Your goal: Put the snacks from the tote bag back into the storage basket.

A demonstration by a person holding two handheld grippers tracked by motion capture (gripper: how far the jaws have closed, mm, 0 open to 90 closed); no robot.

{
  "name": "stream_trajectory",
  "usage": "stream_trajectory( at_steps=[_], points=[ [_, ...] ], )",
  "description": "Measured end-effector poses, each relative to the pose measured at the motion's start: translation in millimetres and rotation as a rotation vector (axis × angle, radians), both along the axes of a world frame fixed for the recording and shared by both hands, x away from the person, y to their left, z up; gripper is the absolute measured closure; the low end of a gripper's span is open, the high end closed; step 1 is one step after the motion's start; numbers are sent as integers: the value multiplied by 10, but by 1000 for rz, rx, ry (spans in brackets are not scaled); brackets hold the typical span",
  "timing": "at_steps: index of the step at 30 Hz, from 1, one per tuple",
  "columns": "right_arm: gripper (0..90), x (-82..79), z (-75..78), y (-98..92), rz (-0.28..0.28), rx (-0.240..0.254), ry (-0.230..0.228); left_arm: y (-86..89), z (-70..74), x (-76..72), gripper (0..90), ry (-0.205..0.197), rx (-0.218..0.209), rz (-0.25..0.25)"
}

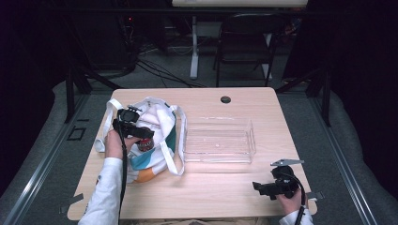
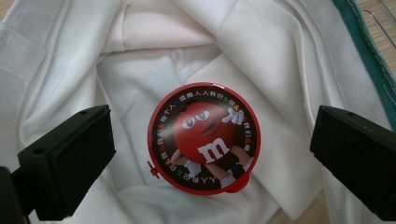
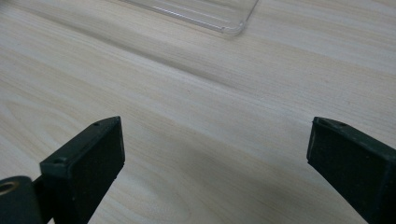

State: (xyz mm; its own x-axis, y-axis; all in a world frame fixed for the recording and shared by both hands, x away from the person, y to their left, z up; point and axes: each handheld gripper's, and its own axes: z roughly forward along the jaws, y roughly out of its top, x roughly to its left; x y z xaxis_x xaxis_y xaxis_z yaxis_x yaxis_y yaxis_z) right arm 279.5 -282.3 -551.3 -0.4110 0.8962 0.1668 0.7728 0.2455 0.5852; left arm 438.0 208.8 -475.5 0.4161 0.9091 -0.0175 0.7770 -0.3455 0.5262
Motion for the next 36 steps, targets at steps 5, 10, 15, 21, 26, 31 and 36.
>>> stream_trajectory(
  at_steps=[5,10,15,21,26,31,36],
  points=[
    [39,-3,0,9,3,4,0,-19,-44,43,0,16,8,-1],
    [40,-8,5,11,5,-3,1,-22,-68,61,0,15,22,-2],
    [40,6,-3,8,3,3,3,20,-121,78,4,34,28,4],
    [40,-2,0,19,8,-1,1,39,-153,81,27,27,30,4],
    [40,-1,-1,22,9,-4,4,17,-190,96,56,36,35,-4],
    [40,-6,1,16,10,2,0,-13,-218,103,101,42,52,-13],
    [41,-7,4,21,17,-3,4,-30,-228,105,136,50,66,-14]
  ],
)
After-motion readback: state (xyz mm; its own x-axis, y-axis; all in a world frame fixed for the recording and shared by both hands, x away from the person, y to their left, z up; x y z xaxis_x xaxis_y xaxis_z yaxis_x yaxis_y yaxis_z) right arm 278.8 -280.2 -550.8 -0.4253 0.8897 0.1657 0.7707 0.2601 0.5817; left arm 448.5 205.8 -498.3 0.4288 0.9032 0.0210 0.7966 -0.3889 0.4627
